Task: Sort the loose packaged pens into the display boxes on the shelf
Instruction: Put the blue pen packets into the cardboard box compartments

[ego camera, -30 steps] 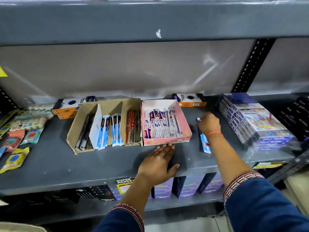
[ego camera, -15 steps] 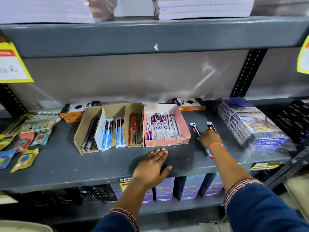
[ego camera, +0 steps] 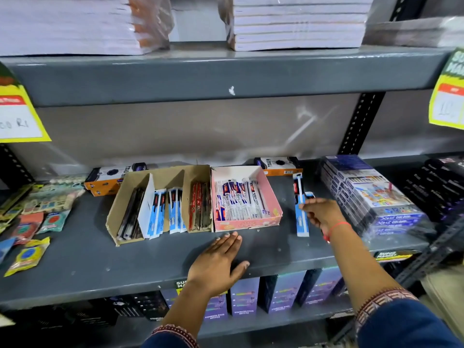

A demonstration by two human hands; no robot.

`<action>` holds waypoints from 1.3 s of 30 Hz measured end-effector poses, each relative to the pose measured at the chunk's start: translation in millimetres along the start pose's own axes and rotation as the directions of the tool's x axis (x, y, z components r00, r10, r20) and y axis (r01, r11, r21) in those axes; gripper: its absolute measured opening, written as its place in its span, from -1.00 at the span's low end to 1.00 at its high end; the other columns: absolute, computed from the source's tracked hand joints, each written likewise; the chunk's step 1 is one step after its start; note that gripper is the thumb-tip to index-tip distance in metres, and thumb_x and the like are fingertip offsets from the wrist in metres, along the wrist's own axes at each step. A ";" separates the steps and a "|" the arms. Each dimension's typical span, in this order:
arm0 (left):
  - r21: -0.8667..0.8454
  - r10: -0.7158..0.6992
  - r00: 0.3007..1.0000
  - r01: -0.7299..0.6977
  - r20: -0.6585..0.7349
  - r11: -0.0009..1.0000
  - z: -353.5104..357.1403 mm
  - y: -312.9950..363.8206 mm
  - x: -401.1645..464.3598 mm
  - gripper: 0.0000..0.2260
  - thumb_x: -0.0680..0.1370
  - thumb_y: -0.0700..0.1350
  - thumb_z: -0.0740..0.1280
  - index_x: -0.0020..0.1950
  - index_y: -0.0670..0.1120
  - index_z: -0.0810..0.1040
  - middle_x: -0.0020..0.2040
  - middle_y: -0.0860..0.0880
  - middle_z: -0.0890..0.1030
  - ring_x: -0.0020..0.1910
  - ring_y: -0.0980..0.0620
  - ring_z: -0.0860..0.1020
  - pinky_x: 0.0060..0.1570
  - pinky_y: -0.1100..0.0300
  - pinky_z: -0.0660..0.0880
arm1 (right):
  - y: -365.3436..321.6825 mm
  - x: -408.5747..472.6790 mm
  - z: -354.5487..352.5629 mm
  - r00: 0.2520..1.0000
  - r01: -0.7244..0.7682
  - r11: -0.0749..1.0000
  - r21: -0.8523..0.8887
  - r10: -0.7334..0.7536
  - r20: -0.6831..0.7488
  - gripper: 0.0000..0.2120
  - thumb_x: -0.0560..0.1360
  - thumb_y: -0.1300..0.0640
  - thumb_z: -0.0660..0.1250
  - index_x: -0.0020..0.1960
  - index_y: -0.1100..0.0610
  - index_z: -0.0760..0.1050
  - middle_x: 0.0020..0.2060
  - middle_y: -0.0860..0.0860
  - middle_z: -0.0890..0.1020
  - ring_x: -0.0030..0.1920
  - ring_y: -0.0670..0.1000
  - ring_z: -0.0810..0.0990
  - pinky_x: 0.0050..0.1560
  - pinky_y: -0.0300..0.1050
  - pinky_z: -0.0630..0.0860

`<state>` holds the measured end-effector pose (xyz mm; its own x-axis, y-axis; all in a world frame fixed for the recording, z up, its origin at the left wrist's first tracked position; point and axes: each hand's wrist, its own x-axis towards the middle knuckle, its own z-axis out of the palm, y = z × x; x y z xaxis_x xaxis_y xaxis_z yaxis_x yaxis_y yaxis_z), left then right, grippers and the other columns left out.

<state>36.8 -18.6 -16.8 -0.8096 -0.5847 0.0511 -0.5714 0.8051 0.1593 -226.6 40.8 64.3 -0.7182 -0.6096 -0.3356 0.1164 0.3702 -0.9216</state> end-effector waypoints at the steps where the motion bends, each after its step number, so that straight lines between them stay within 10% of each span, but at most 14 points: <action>1: 0.006 0.001 1.000 -0.001 -0.001 1.000 0.6 0.0 0.0 -0.43 0.56 0.25 -0.11 0.48 0.01 -0.14 0.51 0.06 -0.10 0.37 0.22 -0.21 0.31 0.27 -0.28 | -2.4 -2.7 -3.0 1.000 0.004 0.994 0.105 -0.007 0.030 -0.72 0.42 0.37 0.37 -0.37 0.09 0.43 -0.72 -0.10 0.47 -0.68 -0.19 0.38 -0.61 -0.42 0.30; 15: 0.038 -0.009 0.998 0.011 -0.066 0.999 3.8 -0.4 -0.9 -0.40 0.54 0.28 -0.13 0.48 -0.02 -0.07 0.52 0.03 -0.01 0.46 0.08 -0.05 0.37 0.21 -0.17 | -37.3 -75.7 45.8 0.857 0.260 0.908 0.328 -0.373 0.355 -0.80 0.42 0.36 0.37 -0.28 0.11 0.58 -0.48 -0.09 0.67 -0.40 -0.09 0.54 -0.35 -0.31 0.45; 28: 0.011 -0.037 0.993 0.039 -0.114 0.999 -3.6 -1.5 -11.7 -0.46 0.58 0.20 -0.04 0.48 -0.06 0.04 0.50 -0.03 0.13 0.45 0.06 0.06 0.35 0.26 -0.13 | -38.0 -82.3 77.3 0.842 0.166 0.955 0.246 -0.267 0.469 -0.76 0.43 0.42 0.34 -0.28 0.11 0.54 -0.56 -0.12 0.65 -0.55 -0.25 0.57 -0.48 -0.44 0.52; 39: -0.024 -0.367 0.911 0.370 -0.187 0.929 -22.1 -82.3 -92.1 -0.48 0.59 0.18 0.02 0.47 -0.05 0.09 0.50 -0.02 0.15 0.45 0.07 0.06 0.37 0.23 -0.08 | -47.1 -105.0 174.4 0.805 0.240 0.971 0.007 -0.203 0.557 -0.75 0.43 0.49 0.29 -0.01 0.19 0.46 -0.32 0.10 0.51 -0.36 -0.02 0.51 -0.36 -0.25 0.53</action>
<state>161.4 -33.2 -12.8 -0.5025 -0.8472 0.1723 -0.8268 0.5292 0.1907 -37.0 -34.8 109.0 -0.2197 -0.9566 -0.1914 -0.0549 0.2080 -0.9766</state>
